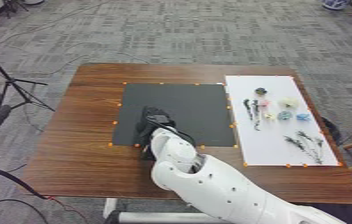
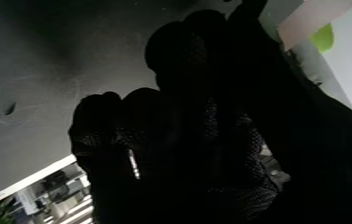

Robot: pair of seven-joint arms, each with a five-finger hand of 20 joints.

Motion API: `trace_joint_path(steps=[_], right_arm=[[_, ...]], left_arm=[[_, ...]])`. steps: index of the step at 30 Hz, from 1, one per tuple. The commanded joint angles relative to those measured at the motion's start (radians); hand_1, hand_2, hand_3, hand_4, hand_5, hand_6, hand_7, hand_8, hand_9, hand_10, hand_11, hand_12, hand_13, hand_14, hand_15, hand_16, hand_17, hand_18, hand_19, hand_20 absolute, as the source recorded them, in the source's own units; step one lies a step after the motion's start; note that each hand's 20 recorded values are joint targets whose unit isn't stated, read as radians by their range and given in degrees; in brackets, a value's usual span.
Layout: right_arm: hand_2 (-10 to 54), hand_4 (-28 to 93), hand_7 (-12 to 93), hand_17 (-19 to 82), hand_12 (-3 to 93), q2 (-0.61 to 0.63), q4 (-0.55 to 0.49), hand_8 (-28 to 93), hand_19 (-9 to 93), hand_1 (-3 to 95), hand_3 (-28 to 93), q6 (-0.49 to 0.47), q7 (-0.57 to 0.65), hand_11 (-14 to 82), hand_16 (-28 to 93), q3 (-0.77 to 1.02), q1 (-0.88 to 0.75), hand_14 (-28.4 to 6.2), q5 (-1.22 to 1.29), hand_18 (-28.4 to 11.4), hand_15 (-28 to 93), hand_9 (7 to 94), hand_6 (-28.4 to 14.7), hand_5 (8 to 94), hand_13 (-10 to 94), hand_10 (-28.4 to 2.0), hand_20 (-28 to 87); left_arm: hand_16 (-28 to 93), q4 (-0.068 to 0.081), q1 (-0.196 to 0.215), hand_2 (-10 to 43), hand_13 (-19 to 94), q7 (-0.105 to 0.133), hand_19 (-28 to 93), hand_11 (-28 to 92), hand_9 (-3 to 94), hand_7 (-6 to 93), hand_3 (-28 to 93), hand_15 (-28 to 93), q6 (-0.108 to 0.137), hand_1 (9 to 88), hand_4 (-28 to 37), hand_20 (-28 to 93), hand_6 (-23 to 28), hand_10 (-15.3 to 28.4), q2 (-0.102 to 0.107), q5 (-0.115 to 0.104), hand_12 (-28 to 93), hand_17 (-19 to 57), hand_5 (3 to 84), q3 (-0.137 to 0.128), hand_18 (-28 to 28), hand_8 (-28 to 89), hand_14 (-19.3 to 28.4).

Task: Arrange flowers

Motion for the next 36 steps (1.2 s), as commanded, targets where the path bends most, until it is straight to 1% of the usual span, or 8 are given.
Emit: trace_joint_path(steps=[1, 11, 20, 23, 26, 29, 34, 36], right_arm=[[-9.5, -28, 33, 42, 52.2, -0.021, 0.007, 19, 93, 54.0, 71, 0.039, -0.002, 22.8, 38, 0.001, -0.014, -12.2, -0.029, -28.4, 70, 88.2, -1.1, 80.6, 73, -9.7, 37], [-9.5, -28, 37, 41, 39.8, -0.012, 0.006, 16, 93, 49.6, 65, 0.077, -0.004, 34.6, 37, -0.007, -0.013, -12.0, -0.036, -28.3, 70, 83.7, -1.6, 73.3, 73, -12.4, 36], [-9.5, -28, 36, 41, 33.6, -0.003, -0.008, 14, 93, 42.9, 72, 0.095, 0.010, 38.6, 37, -0.010, -0.018, -12.2, -0.047, -28.4, 70, 82.1, -2.7, 70.2, 73, -13.8, 36], [-9.5, -27, 36, 41, 30.7, 0.022, -0.058, 9, 93, 38.1, 74, 0.093, 0.004, 40.2, 36, 0.001, -0.027, -12.2, -0.040, -28.4, 69, 81.0, -3.8, 69.0, 72, -14.3, 35], [-6.7, -21, 36, 40, 28.5, 0.054, -0.141, -9, 93, 31.7, 75, 0.022, -0.020, 38.2, 35, 0.040, -0.060, -14.2, -0.047, -28.4, 69, 79.8, -5.6, 68.8, 70, -15.9, 34], [-0.6, -20, 34, 38, 27.4, 0.094, -0.224, -10, 92, 29.5, 75, 0.004, -0.046, 36.3, 34, 0.097, -0.109, -15.9, -0.087, -28.4, 69, 77.8, -7.0, 67.8, 68, -17.2, 34], [0.0, -20, 32, 36, 26.6, 0.191, -0.320, -9, 91, 29.3, 75, 0.038, -0.090, 35.4, 33, 0.266, -0.202, -16.5, -0.316, -28.4, 69, 76.3, -7.8, 66.8, 67, -18.2, 34], [-0.4, -19, 31, 36, 25.9, 0.251, -0.357, -9, 91, 29.7, 75, 0.078, -0.063, 34.9, 32, 0.333, -0.233, -16.6, -0.367, -28.4, 69, 76.5, -7.8, 67.3, 67, -18.3, 34]], left_arm=[[-4, 0.003, -0.002, 17.5, 19, 0.002, 19, 7, 27.8, 4.3, 66, 15, 0.002, 21.1, -28.3, 10, 7.7, 12.0, -0.002, 0.007, 10, -3.7, 34.6, 0.004, 10.3, -6, 11.0], [-4, 0.007, -0.011, 17.4, 20, 0.001, 19, 7, 27.7, 4.5, 67, 15, 0.008, 20.9, -28.3, 10, 7.6, 12.0, 0.000, 0.005, 11, -3.6, 34.5, 0.013, 10.2, -6, 11.0], [-4, 0.013, -0.024, 17.2, 20, -0.019, 19, 7, 27.6, 4.6, 67, 15, 0.009, 20.9, -28.3, 10, 7.6, 12.0, 0.002, 0.010, 11, -3.7, 34.5, 0.010, 10.2, -6, 11.3], [-3, 0.013, -0.018, 17.1, 20, -0.020, 19, 7, 27.6, 4.6, 67, 16, 0.006, 20.9, -28.3, 10, 7.6, 12.0, -0.006, 0.008, 11, -3.7, 34.4, 0.000, 10.2, -6, 11.6], [-3, 0.009, -0.002, 17.0, 20, -0.016, 19, 7, 27.6, 4.6, 67, 16, 0.004, 20.7, -28.3, 10, 7.6, 12.1, -0.018, 0.008, 11, -3.7, 34.5, -0.016, 10.2, -6, 11.7], [-3, 0.008, 0.001, 17.0, 20, -0.021, 19, 7, 27.6, 4.6, 67, 16, -0.002, 20.9, -28.3, 10, 7.6, 12.1, -0.029, 0.009, 11, -3.8, 34.4, -0.026, 10.3, -6, 11.8], [-3, 0.012, -0.006, 17.1, 20, -0.011, 19, 7, 27.6, 4.7, 66, 15, 0.004, 21.0, -28.3, 10, 7.6, 12.1, -0.036, 0.011, 11, -3.8, 34.4, -0.036, 10.3, -6, 11.7], [-3, 0.002, 0.020, 17.1, 20, -0.004, 19, 7, 27.6, 4.7, 66, 15, -0.005, 20.9, -28.3, 10, 7.6, 12.1, -0.049, 0.010, 11, -3.8, 34.4, -0.058, 10.3, -6, 11.7]])
